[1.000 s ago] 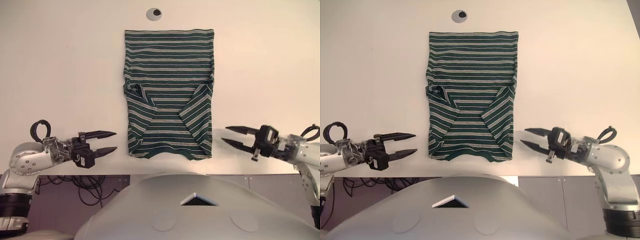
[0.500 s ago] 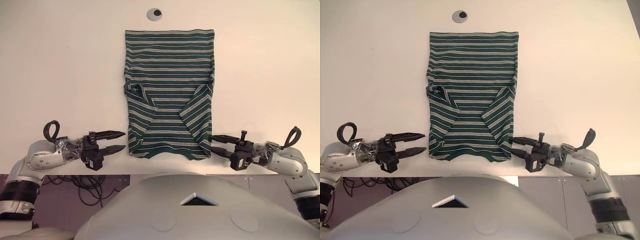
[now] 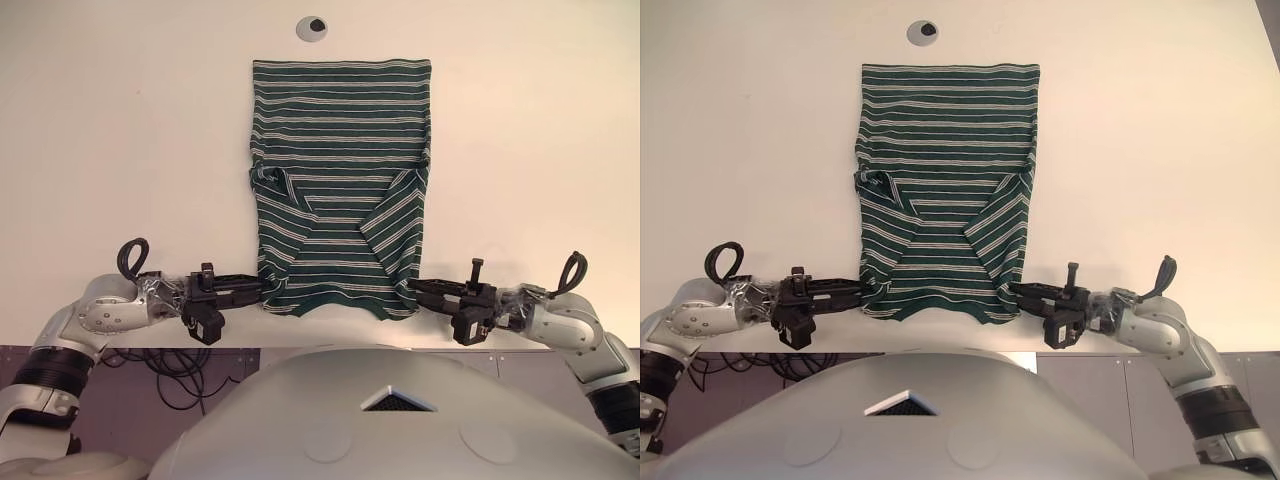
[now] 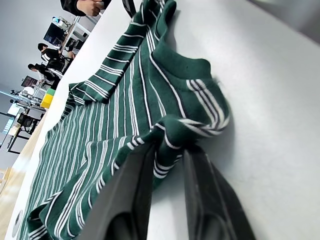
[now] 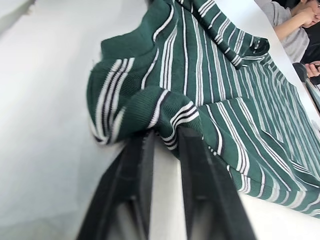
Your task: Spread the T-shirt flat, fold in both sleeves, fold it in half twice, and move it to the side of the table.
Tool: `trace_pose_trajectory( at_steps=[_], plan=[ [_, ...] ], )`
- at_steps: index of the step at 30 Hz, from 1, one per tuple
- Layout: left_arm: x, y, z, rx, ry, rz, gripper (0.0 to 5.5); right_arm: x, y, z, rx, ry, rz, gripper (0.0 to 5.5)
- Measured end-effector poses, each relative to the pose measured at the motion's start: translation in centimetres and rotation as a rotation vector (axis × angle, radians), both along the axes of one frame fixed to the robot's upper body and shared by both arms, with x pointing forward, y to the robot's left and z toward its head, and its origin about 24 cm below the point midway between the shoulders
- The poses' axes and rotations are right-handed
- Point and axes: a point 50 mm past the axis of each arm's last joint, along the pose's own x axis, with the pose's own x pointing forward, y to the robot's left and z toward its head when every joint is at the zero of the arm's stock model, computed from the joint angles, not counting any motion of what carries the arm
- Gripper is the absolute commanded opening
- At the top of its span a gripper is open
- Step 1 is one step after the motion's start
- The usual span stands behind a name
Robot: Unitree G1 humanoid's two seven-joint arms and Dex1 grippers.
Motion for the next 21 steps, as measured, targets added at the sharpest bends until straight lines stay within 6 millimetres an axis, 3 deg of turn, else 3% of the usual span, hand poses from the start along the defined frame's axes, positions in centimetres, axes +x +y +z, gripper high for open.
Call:
trace_pose_trajectory(
  at_steps=[9, 11, 16, 18, 21],
  plan=[
    [0.4, -0.4, 0.2, 0.007, 0.008, -0.021, 0.01, 0.0, -0.1, 0.0, -0.006, 0.02, 0.005, 0.0],
    [0.6, -0.5, 0.3, 0.011, 0.063, 0.012, 0.01, 0.0, -0.1, 0.0, 0.038, 0.1, -0.051, 0.0],
    [-1.6, -1.4, 0.4, -0.014, 0.547, 0.103, 0.01, -1.6, -1.3, 1.2, 0.158, 0.536, -0.15, 0.0],
    [-2.9, -1.0, 1.7, -0.002, 0.792, 0.076, 0.01, -2.1, -2.0, 2.4, 0.221, 0.718, -0.139, 0.0],
    [-2.9, -0.8, 4.4, -0.085, 1.045, 0.028, 0.01, -2.2, -3.0, 4.3, 0.341, 0.92, -0.114, 0.0]
  ],
)
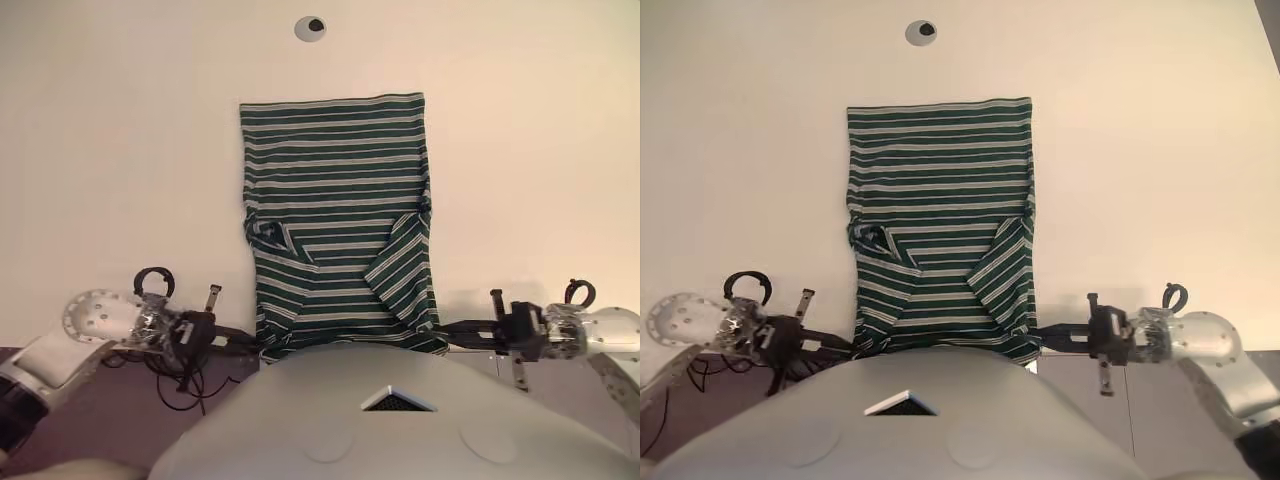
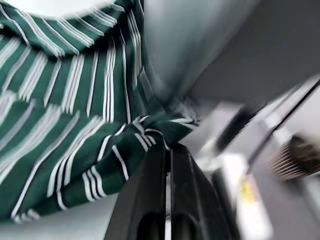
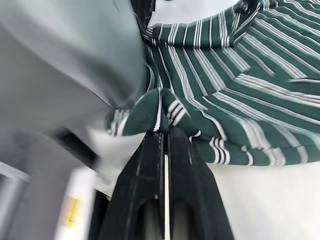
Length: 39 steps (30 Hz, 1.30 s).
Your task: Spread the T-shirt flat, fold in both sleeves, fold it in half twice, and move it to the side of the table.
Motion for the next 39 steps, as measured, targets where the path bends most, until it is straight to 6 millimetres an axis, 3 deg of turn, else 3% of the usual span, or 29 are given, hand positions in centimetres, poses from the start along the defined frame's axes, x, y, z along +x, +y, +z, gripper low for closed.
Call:
trace_pose_trajectory(
  at_steps=[3, 7, 10, 15, 20, 26, 28, 31, 35, 39],
  plan=[
    [0.7, -0.6, 4.0, -0.172, 0.188, -0.029, 0.01, 0.2, 0.0, 2.9, 0.186, 0.103, 0.005, 0.0],
    [1.8, -0.5, 5.1, -0.269, 0.2, 0.075, 0.01, 0.9, 0.3, 4.2, 0.251, 0.084, -0.06, 0.0],
    [3.8, 0.2, 4.3, -0.262, 0.143, 0.255, 0.01, 3.3, 0.6, 4.3, 0.237, 0.013, -0.212, 0.0],
    [9.6, 2.4, 1.3, -0.183, -0.013, 0.654, 0.01, 8.4, 0.8, 2.7, 0.191, -0.062, -0.487, 0.0],
    [12.6, 2.8, -1.6, -0.097, -0.063, 0.833, 0.01, 13.5, 1.4, -0.1, -0.022, -0.186, -0.613, 0.0],
    [15.6, 2.6, -3.6, -0.003, -0.102, 0.935, 0.01, 18.1, 2.9, -1.0, -0.12, -0.281, -0.69, 0.0],
    [16.0, 2.3, -4.3, 0.023, -0.098, 0.947, 0.01, 19.1, 3.3, -1.2, -0.146, -0.3, -0.692, 0.0],
    [16.2, 2.4, -4.9, 0.068, -0.106, 0.955, 0.0, 19.7, 3.3, -2.1, -0.188, -0.28, -0.689, 0.44],
    [16.8, 2.1, -5.0, 0.079, -0.099, 0.977, 0.56, 20.0, 4.1, -3.4, -0.175, -0.221, -0.696, 0.99],
    [18.9, 2.3, -4.8, 0.06, -0.007, 1.128, 1.21, 22.3, 4.7, -3.8, -0.148, -0.16, -0.866, 1.69]
  ],
)
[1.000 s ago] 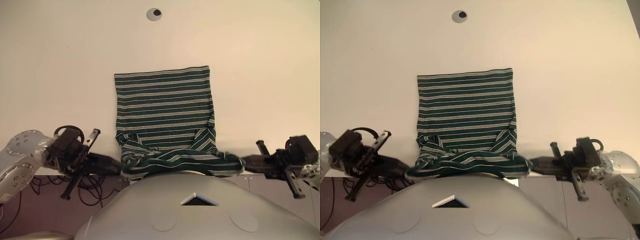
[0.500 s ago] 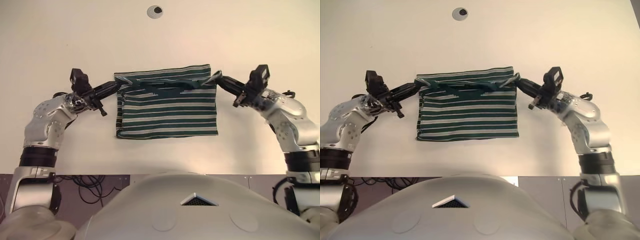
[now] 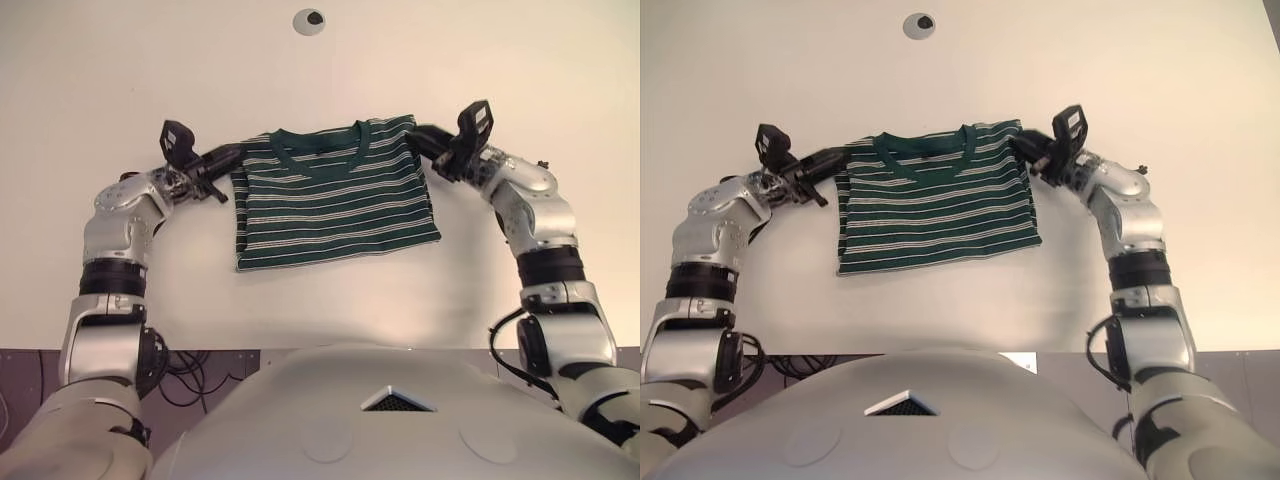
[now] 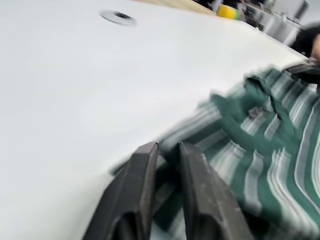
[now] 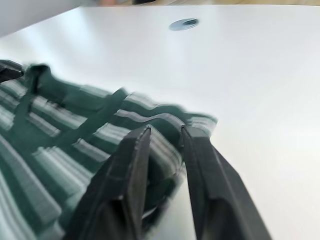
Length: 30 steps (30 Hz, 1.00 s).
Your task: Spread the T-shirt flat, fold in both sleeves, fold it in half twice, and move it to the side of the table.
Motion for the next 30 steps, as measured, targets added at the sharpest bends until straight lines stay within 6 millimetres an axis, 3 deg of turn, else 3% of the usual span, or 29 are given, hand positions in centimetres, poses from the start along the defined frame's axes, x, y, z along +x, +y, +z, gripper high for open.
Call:
trace_pose_trajectory(
  at_steps=[3, 5, 7, 9, 11, 13, 14, 15, 18, 20, 24, 30],
  plan=[
    [0.9, 0.3, -0.1, -0.044, 0.058, 0.105, 1.34, 1.3, -0.1, 0.1, 0.022, 0.001, -0.109, 2.09],
    [1.0, 0.8, 0.2, -0.052, 0.042, 0.138, 1.34, 1.5, -0.1, 1.0, 0.0, -0.092, -0.082, 2.09],
    [1.4, 1.1, 1.0, -0.048, -0.049, 0.158, 1.34, 1.2, 0.5, 2.4, -0.061, -0.252, 0.006, 2.09],
    [1.7, 1.0, 4.0, -0.073, -0.267, 0.12, 1.34, 0.2, 1.7, 3.0, -0.124, -0.379, 0.108, 2.09],
    [0.2, -0.9, 6.6, -0.131, -0.442, -0.073, 1.34, -0.5, 2.4, 2.3, -0.235, -0.42, 0.185, 2.09],
    [-3.0, -3.5, 6.8, -0.1, -0.503, -0.357, 1.34, -1.1, 2.1, 1.9, -0.428, -0.47, 0.285, 2.09],
    [-4.9, -4.7, 5.9, -0.022, -0.497, -0.526, 1.34, -1.5, 1.6, 1.6, -0.54, -0.487, 0.344, 2.09],
    [-7.1, -5.4, 3.8, 0.102, -0.433, -0.683, 1.34, -1.8, 0.8, 1.1, -0.655, -0.488, 0.395, 2.09],
    [-9.6, -5.3, 1.3, 0.364, -0.363, -0.923, 1.34, -2.2, 0.6, 0.8, -0.785, -0.517, 0.49, 2.09],
    [-9.4, -5.3, 1.4, 0.481, -0.437, -0.983, 1.34, -2.4, 0.4, 1.2, -0.836, -0.527, 0.562, 2.09],
    [-7.4, -5.6, 2.3, 0.746, -0.657, -1.037, 1.34, -4.9, 0.1, 2.0, -0.841, -0.508, 0.742, 2.09],
    [-2.0, -4.5, 4.0, 1.264, -0.893, -1.047, 1.34, -9.9, 1.2, 2.6, -0.689, -0.452, 0.956, 2.09]
  ],
)
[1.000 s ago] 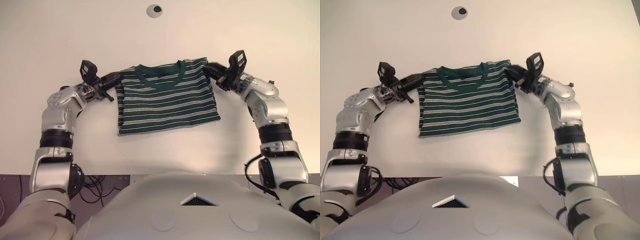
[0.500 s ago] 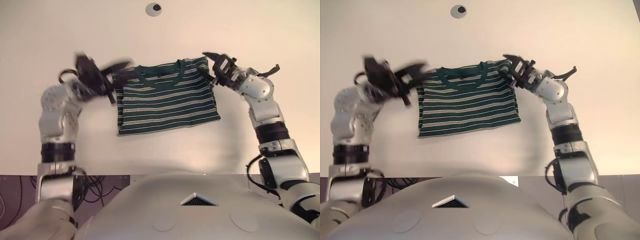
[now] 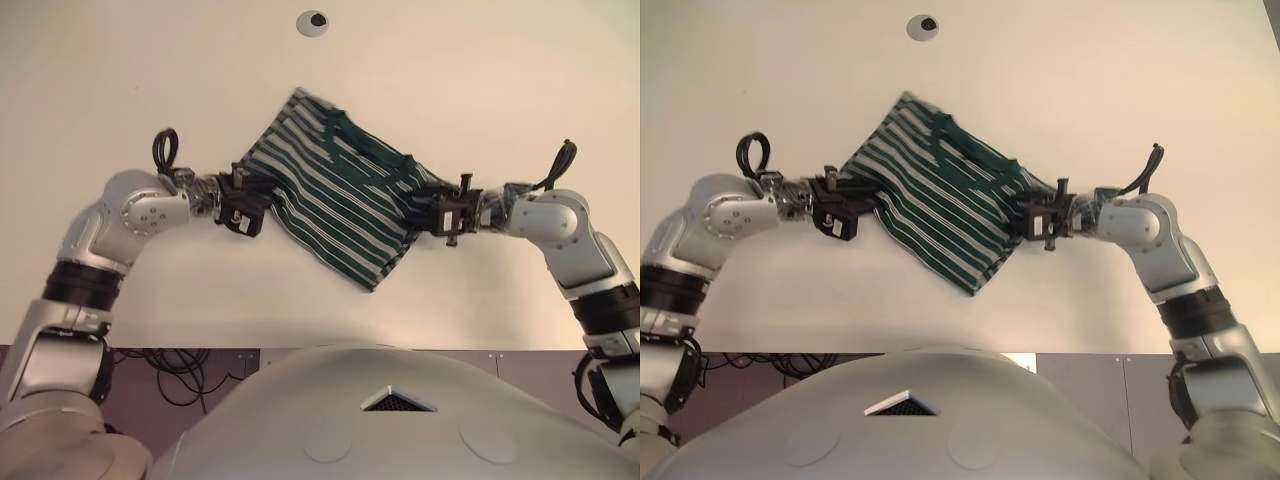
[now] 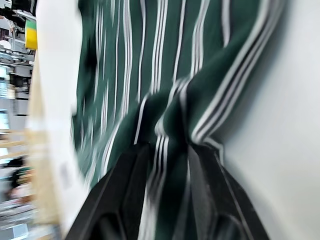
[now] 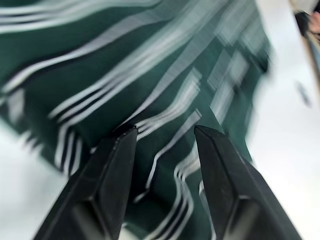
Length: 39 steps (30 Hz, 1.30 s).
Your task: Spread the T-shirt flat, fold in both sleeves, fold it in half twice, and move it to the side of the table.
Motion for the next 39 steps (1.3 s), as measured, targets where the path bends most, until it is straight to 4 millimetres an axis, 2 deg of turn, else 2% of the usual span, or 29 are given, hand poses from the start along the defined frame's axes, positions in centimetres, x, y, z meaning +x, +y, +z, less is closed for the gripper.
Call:
trace_pose_trajectory(
  at_steps=[2, 4, 6, 8, 10, 14, 16, 18, 20, 21, 22, 23, 24, 29, 34, 38, 39],
  plan=[
    [2.0, 0.3, 0.4, 0.122, -0.159, -0.041, 1.34, -2.6, 1.3, 0.2, 0.078, 0.123, 0.084, 2.09],
    [3.3, 0.8, 0.6, 0.218, -0.31, -0.133, 1.34, -4.6, 2.8, 1.3, 0.23, 0.236, 0.128, 2.09],
    [3.8, 0.3, 1.6, 0.203, -0.454, -0.263, 1.34, -4.7, 3.5, 3.2, 0.397, 0.284, 0.097, 2.09],
    [4.0, -0.1, 3.3, 0.116, -0.566, -0.369, 1.34, -2.9, 2.1, 5.2, 0.538, 0.238, -0.054, 2.09],
    [4.0, -0.3, 4.8, 0.003, -0.61, -0.37, 1.34, -2.2, 0.5, 6.1, 0.571, 0.195, -0.139, 2.09],
    [3.3, -0.4, 7.7, -0.358, -0.629, -0.255, 1.34, -2.2, -1.7, 5.7, 0.577, 0.198, -0.255, 2.09],
    [2.0, -0.5, 8.0, -0.54, -0.582, -0.19, 1.34, -2.2, -2.3, 5.1, 0.552, 0.197, -0.289, 2.09],
    [0.1, 0.9, 7.3, -0.642, -0.455, -0.093, 1.34, -2.6, -3.5, 3.8, 0.477, 0.191, -0.338, 2.09],
    [-2.5, 3.4, 5.3, -0.615, -0.235, 0.025, 1.34, -3.6, -5.1, 2.1, 0.374, 0.208, -0.379, 2.09],
    [-5.0, 5.1, 3.1, -0.543, -0.029, 0.102, 1.34, -4.3, -6.2, 1.4, 0.284, 0.208, -0.374, 2.09],
    [-6.7, 6.1, 1.6, -0.483, 0.094, 0.135, 1.34, -4.6, -6.6, 1.0, 0.232, 0.205, -0.355, 2.09],
    [-9.5, 7.2, -0.9, -0.396, 0.267, 0.181, 1.53, -5.1, -6.9, 0.5, 0.17, 0.186, -0.324, 2.11],
    [-10.9, 7.5, -1.9, -0.365, 0.338, 0.188, 1.55, -5.3, -6.8, 0.1, 0.143, 0.175, -0.295, 2.11],
    [-11.1, 7.0, -2.6, -0.386, 0.351, 0.155, 2.1, -5.8, -5.4, -1.2, 0.087, 0.108, -0.139, 2.8],
    [-10.9, 4.9, -3.5, -0.472, 0.319, 0.109, 2.1, -5.4, -2.5, -1.9, 0.128, -0.043, -0.009, 2.8],
    [-10.4, 3.4, -4.0, -0.497, 0.288, 0.059, 2.1, -4.6, -1.8, -2.2, 0.127, -0.104, 0.019, 2.8],
    [-10.4, 3.1, -4.1, -0.507, 0.291, 0.054, 1.88, -4.6, -1.7, -2.3, 0.127, -0.105, 0.021, 2.6]
  ],
)
